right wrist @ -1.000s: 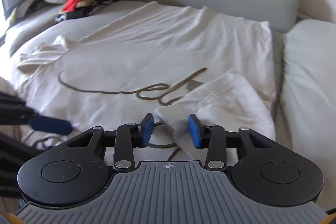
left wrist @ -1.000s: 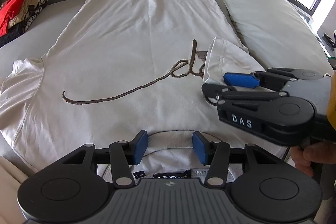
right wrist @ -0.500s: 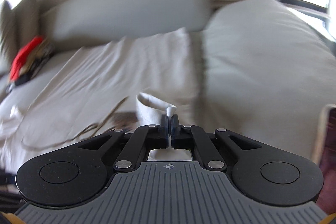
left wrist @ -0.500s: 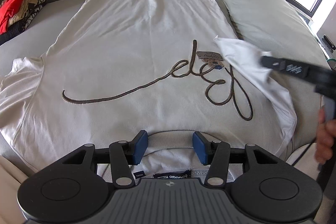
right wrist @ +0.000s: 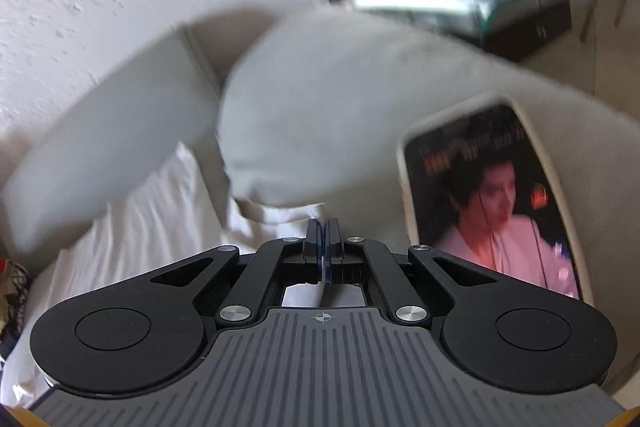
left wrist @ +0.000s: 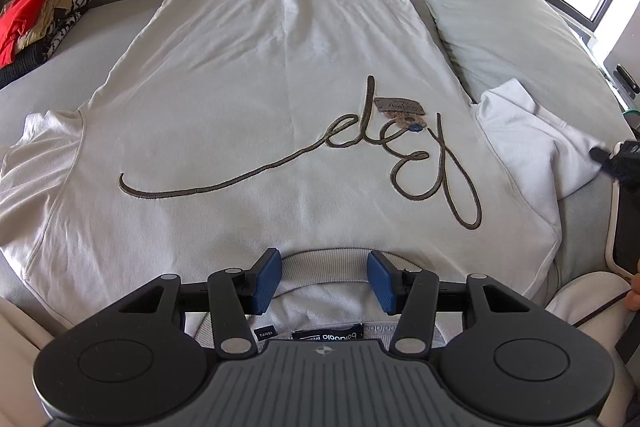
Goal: Fold clothes
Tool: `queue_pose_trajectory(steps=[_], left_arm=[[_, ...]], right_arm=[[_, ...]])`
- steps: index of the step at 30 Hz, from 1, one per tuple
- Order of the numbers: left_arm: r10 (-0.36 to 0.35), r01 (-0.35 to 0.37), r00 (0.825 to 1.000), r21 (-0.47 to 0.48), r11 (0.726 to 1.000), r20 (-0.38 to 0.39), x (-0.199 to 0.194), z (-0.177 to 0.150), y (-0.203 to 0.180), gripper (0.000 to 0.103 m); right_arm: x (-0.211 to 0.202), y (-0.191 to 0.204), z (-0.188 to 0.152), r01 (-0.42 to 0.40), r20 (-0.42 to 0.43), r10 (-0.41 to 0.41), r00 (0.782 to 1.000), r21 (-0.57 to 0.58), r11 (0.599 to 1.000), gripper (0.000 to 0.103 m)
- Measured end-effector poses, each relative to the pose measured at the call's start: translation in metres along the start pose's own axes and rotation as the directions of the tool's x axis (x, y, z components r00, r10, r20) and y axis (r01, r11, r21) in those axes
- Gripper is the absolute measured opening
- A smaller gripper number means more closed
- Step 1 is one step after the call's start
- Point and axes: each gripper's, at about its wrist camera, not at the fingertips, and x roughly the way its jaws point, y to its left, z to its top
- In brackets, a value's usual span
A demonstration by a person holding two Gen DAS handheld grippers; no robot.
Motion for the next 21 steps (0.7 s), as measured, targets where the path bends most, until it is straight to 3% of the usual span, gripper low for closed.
queue_pose_trajectory(steps=[3,5,10,14,15,16,19,21], left_arm=[[0.001,-0.001,1.000,0.006,1.000,0.001,0.000,0.000,-0.001,0.050],[0.001,-0.001,1.000,0.011,1.000,-0.001,0.000,0.000,-0.001,0.050],[-0.003,0.003,1.000,0.016,1.000,-0.005,0.000,0.001,0.000,0.051],[-0.001,0.001,1.000,0.030,1.000,-0.002,0.000,0.000,-0.001,0.051],[0.002,-0.002,1.000,0.037,0.999,0.000,0.000,0.000,-0.002,0.052],[0.004,-0.004,1.000,0.043,0.999,0.002,0.000,-0.001,-0.003,0.052],[0.009,-0.009,1.000,0.047,0.999,0.002,-0.001,0.000,-0.004,0.052],[0.006,-0.006,1.000,0.032,0.999,0.002,-0.004,0.001,-0.003,0.052]], right_arm=[[-0.003,0.005,0.007,0.005,0.078,-0.004,0.997,-0.006,1.000,0.001],[0.005,0.008,0.016,0.020,0.086,-0.019,0.996,-0.009,1.000,0.001],[0.034,0.009,0.023,0.146,0.023,-0.145,0.989,-0.015,0.989,0.001],[0.046,0.015,0.015,0.242,-0.051,-0.252,0.966,-0.142,0.960,0.003],[0.044,0.018,0.014,0.251,-0.060,-0.263,0.963,-0.160,0.955,0.005],[0.040,0.022,0.014,0.255,-0.065,-0.269,0.961,-0.166,0.953,0.015],[0.028,0.043,0.012,0.192,-0.099,-0.220,0.971,-0.232,0.953,0.035],[0.020,0.058,0.005,0.114,-0.121,-0.152,0.981,-0.278,0.954,0.036]])
